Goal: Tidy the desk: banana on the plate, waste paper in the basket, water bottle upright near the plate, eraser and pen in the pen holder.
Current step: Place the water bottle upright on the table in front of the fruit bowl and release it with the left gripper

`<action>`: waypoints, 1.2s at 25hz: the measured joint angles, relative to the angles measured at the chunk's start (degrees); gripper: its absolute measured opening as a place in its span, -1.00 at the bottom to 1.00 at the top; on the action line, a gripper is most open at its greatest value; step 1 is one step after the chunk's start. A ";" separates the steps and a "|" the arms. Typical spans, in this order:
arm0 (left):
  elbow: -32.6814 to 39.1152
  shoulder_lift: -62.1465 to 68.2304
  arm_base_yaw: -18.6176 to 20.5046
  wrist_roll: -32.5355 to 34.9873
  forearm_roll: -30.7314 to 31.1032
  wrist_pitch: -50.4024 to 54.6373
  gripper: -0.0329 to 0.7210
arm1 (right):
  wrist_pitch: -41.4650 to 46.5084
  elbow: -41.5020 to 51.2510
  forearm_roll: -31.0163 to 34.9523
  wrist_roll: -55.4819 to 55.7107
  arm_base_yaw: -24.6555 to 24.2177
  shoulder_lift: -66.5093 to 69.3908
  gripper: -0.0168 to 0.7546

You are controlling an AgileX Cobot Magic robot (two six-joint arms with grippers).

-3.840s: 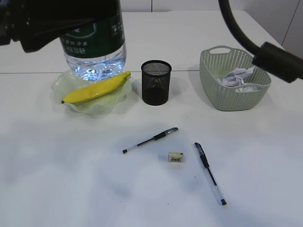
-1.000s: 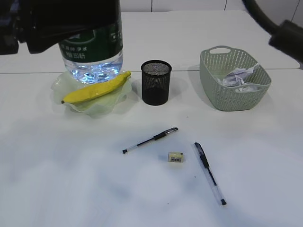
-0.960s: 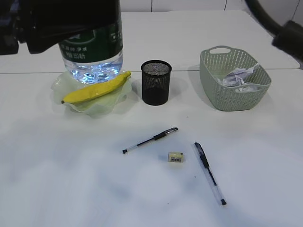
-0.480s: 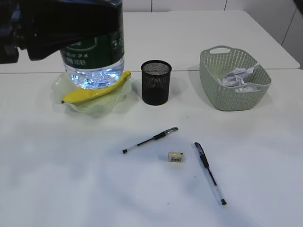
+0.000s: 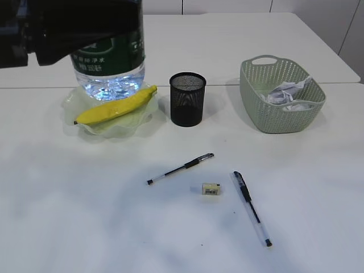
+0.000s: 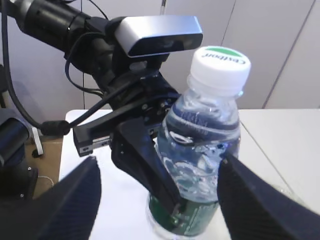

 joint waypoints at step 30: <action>0.00 0.00 0.00 -3.28 17.77 -16.72 0.16 | 14.37 0.00 -26.19 22.78 0.00 -0.67 0.44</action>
